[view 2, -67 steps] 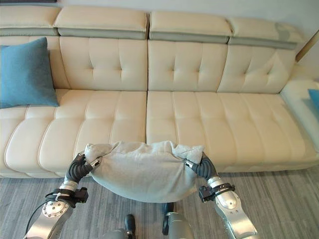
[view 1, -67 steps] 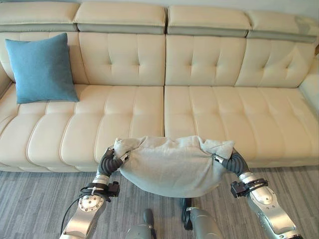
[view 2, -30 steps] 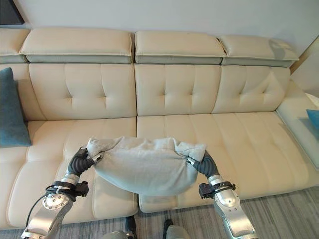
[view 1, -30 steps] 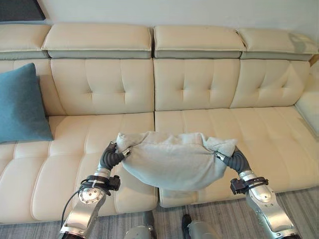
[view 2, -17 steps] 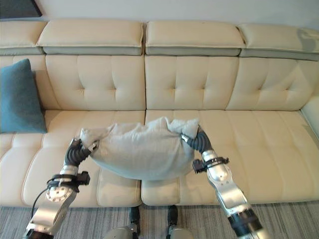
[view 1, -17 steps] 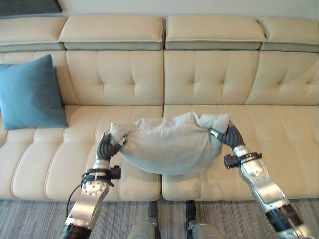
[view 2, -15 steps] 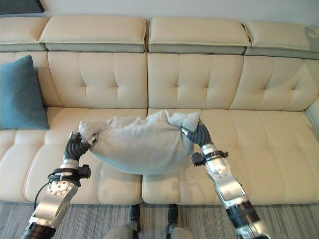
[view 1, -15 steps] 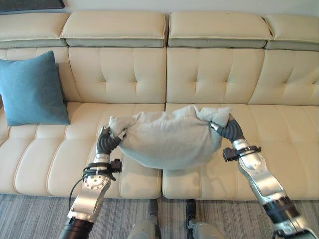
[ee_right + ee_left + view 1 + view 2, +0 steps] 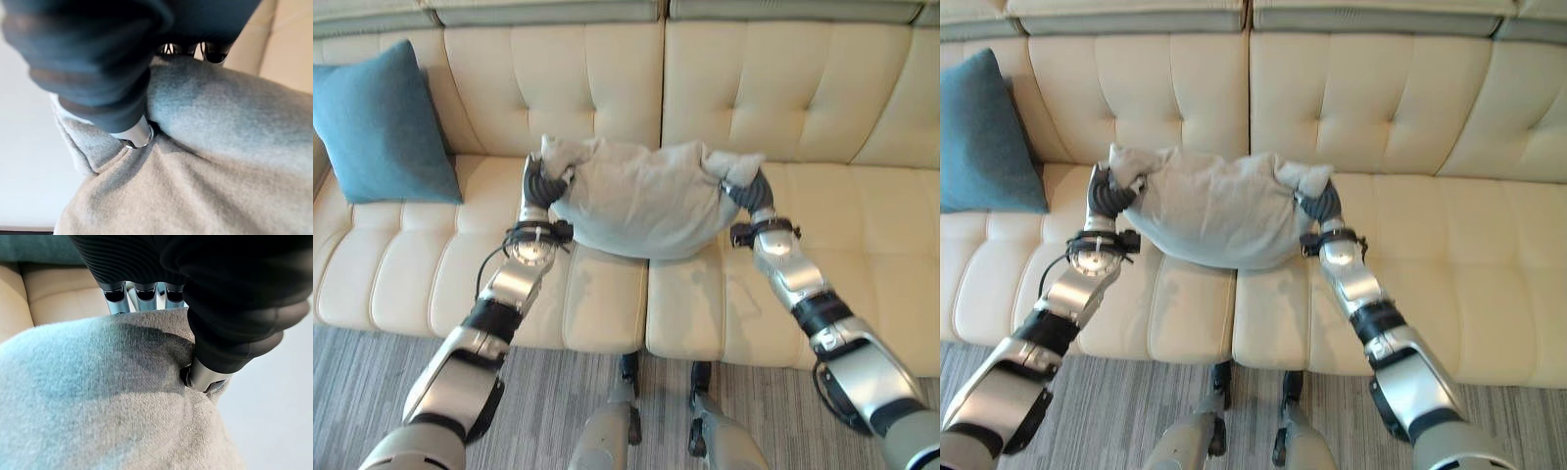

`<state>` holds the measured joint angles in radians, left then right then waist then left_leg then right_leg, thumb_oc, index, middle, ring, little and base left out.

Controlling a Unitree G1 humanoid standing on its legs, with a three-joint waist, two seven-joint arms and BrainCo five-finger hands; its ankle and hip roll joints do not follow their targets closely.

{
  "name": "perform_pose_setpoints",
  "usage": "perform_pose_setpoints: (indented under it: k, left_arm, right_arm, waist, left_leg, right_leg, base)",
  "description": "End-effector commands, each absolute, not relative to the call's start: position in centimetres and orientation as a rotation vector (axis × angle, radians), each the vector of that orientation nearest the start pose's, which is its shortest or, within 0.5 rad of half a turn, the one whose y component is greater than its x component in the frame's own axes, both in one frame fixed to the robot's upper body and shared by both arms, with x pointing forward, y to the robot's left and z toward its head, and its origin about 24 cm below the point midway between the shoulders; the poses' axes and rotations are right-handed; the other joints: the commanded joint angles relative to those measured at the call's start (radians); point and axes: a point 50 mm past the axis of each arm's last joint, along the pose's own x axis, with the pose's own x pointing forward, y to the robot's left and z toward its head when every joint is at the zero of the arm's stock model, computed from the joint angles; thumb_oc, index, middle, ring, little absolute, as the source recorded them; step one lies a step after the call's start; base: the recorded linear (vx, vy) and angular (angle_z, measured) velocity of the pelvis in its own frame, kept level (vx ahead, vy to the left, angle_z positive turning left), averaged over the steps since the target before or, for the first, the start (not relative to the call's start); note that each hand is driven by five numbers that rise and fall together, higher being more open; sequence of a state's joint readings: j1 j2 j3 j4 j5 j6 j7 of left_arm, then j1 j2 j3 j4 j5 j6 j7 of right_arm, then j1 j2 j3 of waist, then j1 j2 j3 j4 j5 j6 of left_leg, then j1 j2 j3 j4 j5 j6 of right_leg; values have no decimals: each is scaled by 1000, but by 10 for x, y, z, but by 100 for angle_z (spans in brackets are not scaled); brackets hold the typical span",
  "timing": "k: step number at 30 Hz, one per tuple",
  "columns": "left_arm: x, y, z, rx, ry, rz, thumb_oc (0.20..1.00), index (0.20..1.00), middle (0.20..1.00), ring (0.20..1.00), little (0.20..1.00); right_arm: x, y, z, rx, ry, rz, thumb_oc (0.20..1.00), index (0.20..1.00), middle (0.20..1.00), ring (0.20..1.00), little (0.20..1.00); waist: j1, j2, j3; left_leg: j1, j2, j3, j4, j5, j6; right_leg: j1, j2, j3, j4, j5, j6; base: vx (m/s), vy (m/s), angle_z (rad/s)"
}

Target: Pick up all the scattered cushions and arrange them neatly on the sofa.

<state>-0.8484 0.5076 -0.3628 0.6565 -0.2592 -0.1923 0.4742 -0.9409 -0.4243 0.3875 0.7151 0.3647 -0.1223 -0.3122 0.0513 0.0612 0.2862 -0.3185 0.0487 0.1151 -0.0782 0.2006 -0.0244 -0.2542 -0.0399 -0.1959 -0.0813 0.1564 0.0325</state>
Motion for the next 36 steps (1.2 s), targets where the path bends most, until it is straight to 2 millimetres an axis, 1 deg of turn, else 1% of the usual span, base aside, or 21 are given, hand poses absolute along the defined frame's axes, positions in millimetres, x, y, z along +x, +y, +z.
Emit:
perform_pose_setpoints:
  k: [1,5,9,15,16,18,20,21,23,24,26,27,28,29,30,31,32,33,34,35,36]
  left_arm:
    - [389,182,257,341,-631,264,1000,1000,1000,1000,1000]
    - [389,198,273,311,-654,310,1000,1000,1000,1000,1000]
    - [387,236,289,313,-637,399,1000,1000,1000,1000,1000]
    - [366,273,283,372,-654,458,1000,1000,1000,1000,1000]
    - [353,281,270,392,-664,449,1000,1000,1000,1000,1000]
    - [346,283,258,387,-654,437,1000,1000,1000,1000,1000]
    - [317,287,204,318,-570,373,1000,1000,1000,1000,1000]
    - [301,292,162,312,-438,343,1000,1000,1000,1000,1000]
    - [299,292,160,314,-433,341,1000,1000,1000,1000,1000]
    - [277,299,114,250,-273,336,1000,1000,1000,1000,1000]
    - [249,306,67,228,-83,344,1000,1000,1000,1000,1000]
    - [248,306,66,229,-81,344,1000,1000,1000,1000,1000]
    - [221,309,25,223,102,346,1000,1000,1000,1000,1000]
    - [221,309,25,223,103,345,1000,1000,1000,1000,1000]
    - [192,307,-11,192,268,342,1000,1000,1000,1000,1000]
    - [179,305,-27,185,343,343,1000,1000,1000,1000,1000]
    - [178,305,-27,186,343,343,1000,1000,1000,1000,1000]
    - [156,301,-53,171,478,334,1000,1000,1000,1000,1000]
    - [156,301,-53,171,478,334,1000,1000,1000,1000,1000]
    - [137,298,-74,159,591,344,1000,1000,1000,1000,1000]
    - [137,299,-74,159,590,344,1000,1000,1000,1000,1000]
  right_arm:
    - [394,-134,285,-261,-634,-59,1000,1000,1000,1000,1000]
    - [392,-148,316,-279,-698,-126,1000,1000,1000,1000,1000]
    - [392,-178,339,-284,-700,-235,1000,1000,1000,1000,1000]
    - [385,-201,327,-267,-696,-276,1000,1000,1000,1000,1000]
    - [377,-216,310,-260,-697,-287,1000,1000,1000,1000,1000]
    - [371,-219,297,-259,-693,-281,1000,1000,1000,1000,1000]
    - [341,-240,236,-282,-625,-262,1000,1000,1000,1000,1000]
    - [320,-252,199,-287,-545,-248,1000,1000,1000,1000,1000]
    - [319,-252,197,-287,-539,-248,1000,1000,1000,1000,1000]
    - [296,-264,161,-300,-433,-237,1000,1000,1000,1000,1000]
    - [270,-275,117,-269,-284,-235,1000,1000,1000,1000,1000]
    - [270,-275,117,-269,-282,-234,1000,1000,1000,1000,1000]
    - [248,-282,80,-235,-136,-241,1000,1000,1000,1000,1000]
    - [247,-282,79,-235,-135,-241,1000,1000,1000,1000,1000]
    - [225,-288,45,-246,21,-243,1000,1000,1000,1000,1000]
    - [213,-288,26,-226,104,-242,1000,1000,1000,1000,1000]
    - [213,-288,26,-225,104,-242,1000,1000,1000,1000,1000]
    - [195,-289,-6,-252,256,-237,1000,1000,1000,1000,1000]
    - [195,-289,-6,-252,256,-237,1000,1000,1000,1000,1000]
    - [183,-284,-32,-287,388,-199,1000,1000,1000,1000,1000]
    - [183,-284,-32,-287,388,-199,1000,1000,1000,1000,1000]
  waist:
    - [18,-54,13]
    - [21,-53,12]
    - [22,-53,7]
    - [12,-62,-8]
    - [7,-67,-15]
    - [3,-70,-24]
    - [-13,-78,-44]
    - [-27,-81,-59]
    - [-26,-83,-65]
    - [-43,-89,-83]
    - [-58,-96,-104]
    - [-58,-97,-106]
    - [-73,-101,-125]
    - [-72,-102,-128]
    - [-91,-106,-145]
    - [-96,-106,-148]
    - [-96,-107,-150]
    - [-108,-112,-157]
    - [-108,-112,-158]
    - [-111,-116,-152]
    - [-111,-118,-154]
  left_leg:
    - [24,-24,7,-3,-99,-59]
    - [4,-27,-1,-9,-91,-62]
    - [3,-33,-15,-9,-97,-64]
    - [23,-36,-14,-9,-106,-58]
    - [50,-37,-12,-9,-122,-53]
    - [60,-38,-10,-9,-124,-50]
    - [109,-40,-8,-9,-148,-41]
    - [143,-40,-4,-9,-169,-35]
    - [140,-41,-4,-9,-165,-34]
    - [182,-40,1,-9,-189,-28]
    - [216,-42,8,-9,-205,-21]
    - [214,-43,8,-9,-201,-21]
    - [248,-44,20,-7,-214,-16]
    - [245,-45,21,-9,-209,-16]
    - [272,-45,35,-5,-219,-10]
    - [285,-45,41,-2,-226,-8]
    - [282,-46,42,-4,-222,-8]
    - [293,-47,53,-7,-224,-3]
    - [293,-47,53,-7,-224,-3]
    - [297,-48,63,-9,-224,6]
    - [293,-48,64,-9,-221,6]
  right_leg:
    - [-75,-72,29,60,-60,112]
    - [-91,-71,30,53,-55,114]
    - [-90,-67,39,52,-58,116]
    - [-71,-60,51,43,-61,114]
    - [-43,-56,56,39,-73,111]
    - [-33,-55,57,36,-72,109]
    - [20,-53,59,23,-85,104]
    - [53,-51,61,15,-93,103]
    - [51,-51,61,12,-88,103]
    - [91,-50,63,7,-97,105]
    - [119,-49,72,7,-102,106]
    - [117,-50,72,6,-99,106]
    - [143,-50,83,10,-102,108]
    - [140,-51,84,8,-99,108]
    - [153,-50,99,15,-96,110]
    - [158,-49,107,19,-96,112]
    - [155,-50,108,18,-93,111]
    - [143,-47,128,21,-73,119]
    - [142,-47,129,22,-73,119]
    - [129,-43,153,30,-58,132]
    - [125,-43,155,29,-56,132]
  base:
    - [39,-20,9]
    - [17,-10,4]
    - [63,-23,8]
    - [60,0,3]
    - [82,9,0]
    - [82,14,1]
    - [159,28,6]
    - [122,27,4]
    - [74,22,-7]
    - [94,43,-18]
    - [84,51,-12]
    - [66,61,-12]
    - [18,43,-18]
    - [3,101,-27]
    - [-57,89,-22]
    - [-55,89,-21]
    - [-137,77,-34]
    - [-113,45,-32]
    - [-255,94,-49]
    - [-155,47,-26]
    - [-368,46,-49]
